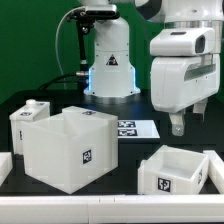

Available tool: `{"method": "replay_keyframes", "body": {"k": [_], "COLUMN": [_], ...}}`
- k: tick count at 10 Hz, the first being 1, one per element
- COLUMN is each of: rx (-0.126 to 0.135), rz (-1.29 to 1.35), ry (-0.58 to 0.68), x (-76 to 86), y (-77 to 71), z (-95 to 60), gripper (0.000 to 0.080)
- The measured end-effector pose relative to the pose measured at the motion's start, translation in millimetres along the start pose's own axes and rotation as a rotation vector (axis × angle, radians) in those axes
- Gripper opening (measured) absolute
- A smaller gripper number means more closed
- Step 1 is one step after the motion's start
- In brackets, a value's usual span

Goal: Assemble drawer

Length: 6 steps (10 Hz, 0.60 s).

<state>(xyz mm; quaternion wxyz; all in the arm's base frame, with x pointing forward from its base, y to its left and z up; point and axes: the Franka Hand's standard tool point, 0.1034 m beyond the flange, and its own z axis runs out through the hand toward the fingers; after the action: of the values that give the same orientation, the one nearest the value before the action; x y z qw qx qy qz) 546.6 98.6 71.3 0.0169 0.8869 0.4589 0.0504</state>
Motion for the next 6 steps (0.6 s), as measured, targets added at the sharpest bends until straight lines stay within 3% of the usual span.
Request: {"method": "replay_keyframes", "body": {"k": [1, 3, 6], "rx": [0.018, 0.021, 0.021], "rz": [0.006, 0.006, 0.019], "ry": [-0.011, 0.008, 0.017], "x": [-12.6, -11.6, -19.9], "y": [-5.5, -12.6, -8.8], "z": [18.4, 40.6, 52.4], "gripper": [0.0650, 0.0650, 0.0650]}}
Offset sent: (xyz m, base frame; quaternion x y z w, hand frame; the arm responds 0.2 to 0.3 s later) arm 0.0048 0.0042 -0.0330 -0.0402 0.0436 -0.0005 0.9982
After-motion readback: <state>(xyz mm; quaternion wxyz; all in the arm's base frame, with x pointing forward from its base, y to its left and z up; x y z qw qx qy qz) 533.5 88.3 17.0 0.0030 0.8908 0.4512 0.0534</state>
